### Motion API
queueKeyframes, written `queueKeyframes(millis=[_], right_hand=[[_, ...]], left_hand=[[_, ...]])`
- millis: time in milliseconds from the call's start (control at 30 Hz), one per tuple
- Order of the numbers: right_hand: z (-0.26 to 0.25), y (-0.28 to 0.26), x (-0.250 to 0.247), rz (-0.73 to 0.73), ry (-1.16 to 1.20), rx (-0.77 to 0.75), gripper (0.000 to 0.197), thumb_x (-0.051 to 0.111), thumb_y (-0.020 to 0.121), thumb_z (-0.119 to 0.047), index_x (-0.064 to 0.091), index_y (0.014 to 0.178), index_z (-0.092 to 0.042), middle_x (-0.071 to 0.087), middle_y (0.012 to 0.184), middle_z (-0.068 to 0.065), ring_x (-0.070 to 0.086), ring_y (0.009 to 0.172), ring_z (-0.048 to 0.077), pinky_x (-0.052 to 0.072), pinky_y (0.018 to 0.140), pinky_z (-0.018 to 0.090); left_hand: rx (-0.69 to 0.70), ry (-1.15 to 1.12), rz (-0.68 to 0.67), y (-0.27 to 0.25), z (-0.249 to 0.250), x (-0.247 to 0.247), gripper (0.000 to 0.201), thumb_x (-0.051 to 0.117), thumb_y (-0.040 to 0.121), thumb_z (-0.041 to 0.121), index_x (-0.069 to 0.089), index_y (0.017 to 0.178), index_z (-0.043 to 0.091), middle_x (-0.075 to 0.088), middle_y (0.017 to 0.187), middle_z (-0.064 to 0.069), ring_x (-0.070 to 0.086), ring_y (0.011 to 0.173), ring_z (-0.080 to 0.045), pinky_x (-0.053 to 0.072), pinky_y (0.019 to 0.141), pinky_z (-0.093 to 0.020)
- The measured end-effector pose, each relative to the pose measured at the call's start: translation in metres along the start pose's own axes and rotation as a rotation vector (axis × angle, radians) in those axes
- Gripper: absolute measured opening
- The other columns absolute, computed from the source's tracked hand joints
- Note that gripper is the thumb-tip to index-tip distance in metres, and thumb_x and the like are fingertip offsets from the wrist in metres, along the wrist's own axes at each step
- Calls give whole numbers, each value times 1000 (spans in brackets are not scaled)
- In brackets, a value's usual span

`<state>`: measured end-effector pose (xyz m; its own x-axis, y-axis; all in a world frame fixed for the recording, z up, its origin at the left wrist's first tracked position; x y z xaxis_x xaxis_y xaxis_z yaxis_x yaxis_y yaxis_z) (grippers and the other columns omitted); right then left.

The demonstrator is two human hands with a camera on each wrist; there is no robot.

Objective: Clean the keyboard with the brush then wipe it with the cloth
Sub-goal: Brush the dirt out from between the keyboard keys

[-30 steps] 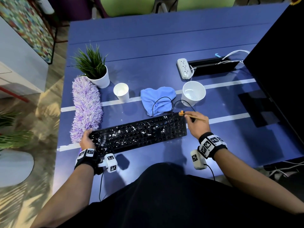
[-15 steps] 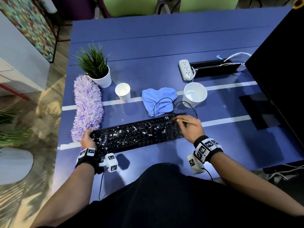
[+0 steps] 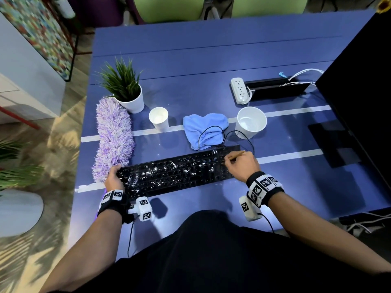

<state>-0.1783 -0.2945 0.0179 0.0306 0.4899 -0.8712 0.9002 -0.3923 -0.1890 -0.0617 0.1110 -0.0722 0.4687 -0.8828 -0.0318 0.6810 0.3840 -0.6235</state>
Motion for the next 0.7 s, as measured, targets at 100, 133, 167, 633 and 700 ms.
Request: queueKeyframes(millis=[100, 133, 167, 633, 700], right_hand=[[-5, 4, -8, 142, 172, -28, 32, 46, 83, -46, 70, 75, -26, 72, 87, -10, 68, 80, 8, 55, 80, 23], [-7, 5, -10, 195, 220, -62, 27, 52, 84, -42, 72, 80, -24, 73, 89, -8, 68, 80, 9, 55, 81, 25], [-10, 5, -13, 235, 254, -95, 22, 57, 85, -36, 73, 84, -22, 73, 90, -4, 68, 82, 11, 55, 83, 27], [-21, -4, -9, 148, 274, -254, 13, 65, 88, -18, 74, 96, -14, 67, 89, -5, 57, 78, 1, 35, 77, -4], [-17, -1, -6, 122, 259, -246, 14, 65, 88, -21, 74, 97, -17, 69, 91, -4, 62, 81, 6, 40, 79, 3]], left_hand=[[-5, -3, -4, -4, 1, 0, 22, 71, 50, 44, 75, 63, 26, 65, 70, 0, 61, 77, -25, 50, 77, -39], [-11, -3, 0, -6, 1, 1, 22, 71, 49, 44, 74, 62, 26, 65, 68, 1, 60, 74, -25, 50, 75, -37], [-10, -6, 1, -7, 1, 2, 22, 71, 49, 44, 74, 60, 26, 65, 67, 1, 60, 72, -24, 50, 74, -36], [27, 32, -8, 0, -1, -2, 20, 70, 55, 45, 76, 66, 29, 68, 76, -1, 63, 79, -25, 54, 88, -49], [25, 32, -2, -4, 1, 0, 19, 70, 54, 45, 75, 63, 29, 67, 74, 0, 62, 77, -24, 54, 83, -44]])
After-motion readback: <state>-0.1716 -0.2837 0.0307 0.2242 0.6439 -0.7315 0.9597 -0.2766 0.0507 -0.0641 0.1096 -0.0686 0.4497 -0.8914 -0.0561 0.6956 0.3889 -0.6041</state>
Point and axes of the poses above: each hand's wrist, its own y-axis towards the middle knuckle, its own x-axis out of the palm, z = x × y, the point moved 2 cm from there along y, towards the middle knuckle
